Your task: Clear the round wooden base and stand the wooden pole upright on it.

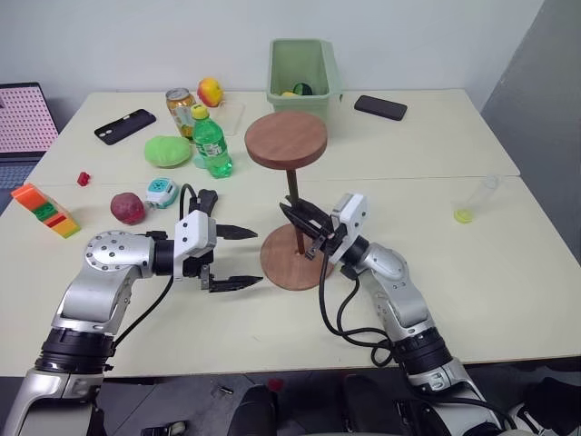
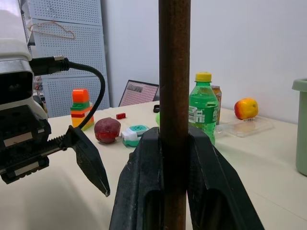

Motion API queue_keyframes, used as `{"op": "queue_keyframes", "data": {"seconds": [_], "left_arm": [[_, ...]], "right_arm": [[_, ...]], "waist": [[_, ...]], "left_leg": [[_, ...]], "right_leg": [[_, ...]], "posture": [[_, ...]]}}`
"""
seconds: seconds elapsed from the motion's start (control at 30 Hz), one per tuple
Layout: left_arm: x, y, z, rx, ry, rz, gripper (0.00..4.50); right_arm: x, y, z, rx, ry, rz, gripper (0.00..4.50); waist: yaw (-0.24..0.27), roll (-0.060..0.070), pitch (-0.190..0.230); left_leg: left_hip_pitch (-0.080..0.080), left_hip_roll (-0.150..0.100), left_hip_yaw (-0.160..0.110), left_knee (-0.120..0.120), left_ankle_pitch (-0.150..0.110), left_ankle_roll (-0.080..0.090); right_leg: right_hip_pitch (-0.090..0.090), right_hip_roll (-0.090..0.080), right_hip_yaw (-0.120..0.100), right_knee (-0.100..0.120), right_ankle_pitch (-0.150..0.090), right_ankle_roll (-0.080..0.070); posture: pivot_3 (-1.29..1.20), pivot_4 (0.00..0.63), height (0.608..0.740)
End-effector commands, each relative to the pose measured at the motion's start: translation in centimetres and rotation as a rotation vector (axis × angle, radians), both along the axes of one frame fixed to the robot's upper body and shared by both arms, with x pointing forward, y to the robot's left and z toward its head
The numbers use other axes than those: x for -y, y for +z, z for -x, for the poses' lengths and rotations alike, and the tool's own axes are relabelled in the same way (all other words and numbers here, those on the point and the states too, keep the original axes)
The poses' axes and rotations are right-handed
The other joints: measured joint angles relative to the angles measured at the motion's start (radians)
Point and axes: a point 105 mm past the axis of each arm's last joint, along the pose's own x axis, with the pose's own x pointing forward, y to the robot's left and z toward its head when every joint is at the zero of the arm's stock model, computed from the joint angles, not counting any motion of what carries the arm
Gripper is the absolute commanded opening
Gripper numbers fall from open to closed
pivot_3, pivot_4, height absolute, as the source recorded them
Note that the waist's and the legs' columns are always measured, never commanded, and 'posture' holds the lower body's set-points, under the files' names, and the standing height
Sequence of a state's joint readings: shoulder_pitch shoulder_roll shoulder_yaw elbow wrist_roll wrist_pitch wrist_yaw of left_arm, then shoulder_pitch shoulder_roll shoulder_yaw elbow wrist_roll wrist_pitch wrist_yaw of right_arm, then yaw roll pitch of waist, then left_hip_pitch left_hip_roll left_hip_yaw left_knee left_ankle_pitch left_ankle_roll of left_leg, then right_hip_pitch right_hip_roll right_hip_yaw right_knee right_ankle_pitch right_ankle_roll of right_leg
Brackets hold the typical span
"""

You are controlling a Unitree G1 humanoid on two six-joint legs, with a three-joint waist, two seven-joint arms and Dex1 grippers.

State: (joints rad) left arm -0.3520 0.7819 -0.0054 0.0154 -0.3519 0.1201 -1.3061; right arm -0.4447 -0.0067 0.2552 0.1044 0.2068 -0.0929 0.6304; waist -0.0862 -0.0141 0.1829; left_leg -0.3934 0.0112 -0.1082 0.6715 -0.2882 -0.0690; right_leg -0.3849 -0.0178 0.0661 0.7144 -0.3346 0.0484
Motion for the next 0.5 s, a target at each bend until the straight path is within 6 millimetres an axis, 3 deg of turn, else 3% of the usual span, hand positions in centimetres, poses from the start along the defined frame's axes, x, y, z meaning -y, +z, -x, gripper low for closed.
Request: {"op": "queue_keyframes", "data": {"seconds": [0.03, 0.23, 0.5], "left_arm": [[0.2, 0.5, 0.2, 0.032, -0.016, 0.000, 4.50], [0.2, 0.6, 0.1, 0.033, -0.018, -0.004, 4.50], [0.2, 0.6, 0.2, 0.033, -0.016, -0.004, 4.50]], "right_arm": [[-0.7, -1.1, 0.1, -0.034, 0.009, 0.027, 0.26], [-0.4, -1.2, -0.3, -0.037, -0.009, 0.029, 0.26], [1.0, -2.9, 0.0, -0.049, -0.024, 0.077, 0.26]], "waist": [[0.000, 0.000, 0.000], [0.000, 0.000, 0.000], [0.001, 0.000, 0.000]], "left_leg": [[0.000, 0.000, 0.000, 0.000, 0.000, 0.000], [0.000, 0.000, 0.000, 0.000, 0.000, 0.000], [0.000, 0.000, 0.000, 0.000, 0.000, 0.000]], "right_leg": [[0.000, 0.000, 0.000, 0.000, 0.000, 0.000], [0.000, 0.000, 0.000, 0.000, 0.000, 0.000], [0.000, 0.000, 0.000, 0.000, 0.000, 0.000]], "posture": [[0.00, 0.150, 0.740], [0.00, 0.150, 0.740], [0.00, 0.150, 0.740]]}}
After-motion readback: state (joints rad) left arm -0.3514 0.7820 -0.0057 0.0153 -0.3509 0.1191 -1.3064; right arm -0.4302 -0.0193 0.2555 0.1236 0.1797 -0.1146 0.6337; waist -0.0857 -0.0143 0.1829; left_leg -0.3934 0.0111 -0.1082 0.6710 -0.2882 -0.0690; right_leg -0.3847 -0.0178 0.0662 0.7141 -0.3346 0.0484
